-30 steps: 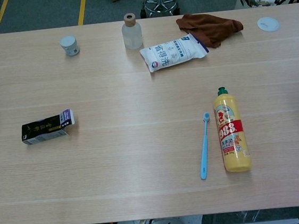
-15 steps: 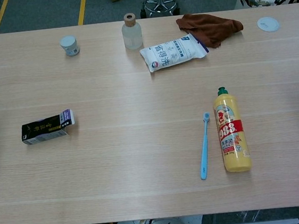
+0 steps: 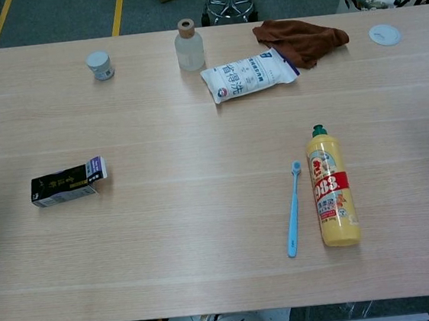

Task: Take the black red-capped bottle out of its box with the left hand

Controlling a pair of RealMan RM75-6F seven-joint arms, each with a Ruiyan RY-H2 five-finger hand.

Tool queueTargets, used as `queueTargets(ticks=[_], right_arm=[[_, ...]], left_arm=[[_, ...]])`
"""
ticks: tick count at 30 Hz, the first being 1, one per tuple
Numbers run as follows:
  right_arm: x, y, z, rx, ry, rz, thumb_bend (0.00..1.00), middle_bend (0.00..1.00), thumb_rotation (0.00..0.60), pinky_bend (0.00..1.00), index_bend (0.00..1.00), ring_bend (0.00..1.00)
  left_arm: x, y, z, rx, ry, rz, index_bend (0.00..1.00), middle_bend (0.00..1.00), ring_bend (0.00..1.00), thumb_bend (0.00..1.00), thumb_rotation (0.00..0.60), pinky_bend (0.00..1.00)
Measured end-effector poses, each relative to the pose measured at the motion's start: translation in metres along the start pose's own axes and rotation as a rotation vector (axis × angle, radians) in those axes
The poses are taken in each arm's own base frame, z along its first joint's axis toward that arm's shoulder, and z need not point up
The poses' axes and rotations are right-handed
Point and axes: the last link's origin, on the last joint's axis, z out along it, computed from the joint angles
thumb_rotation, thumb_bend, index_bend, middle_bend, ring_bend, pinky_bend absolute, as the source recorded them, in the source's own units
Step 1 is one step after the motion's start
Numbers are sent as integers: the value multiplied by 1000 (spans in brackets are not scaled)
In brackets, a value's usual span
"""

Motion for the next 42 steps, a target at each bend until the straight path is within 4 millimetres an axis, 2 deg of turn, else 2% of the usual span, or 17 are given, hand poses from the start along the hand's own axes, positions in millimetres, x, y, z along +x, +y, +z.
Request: queueTargets(ticks=[7,14,24,42], right_arm=[[16,-3,19,26,45,-10,461,437,600,319,551,337],[24,-3,28,41,73,-15,461,436,600,319,551,336],[27,4,32,38,87,-15,463,436,600,319,551,335],[20,13,31,18,64,-2,462,436,600,319,551,335]], left_arm=[[-4,9,9,8,-54,60,103,0,0,135,600,76],[-18,16,22,36,-142,107,86,0,0,135,600,16],[-42,23,45,20,-201,136,86,0,0,135,600,11],[-57,32,69,27,-234,134,130,0,0,135,600,11]])
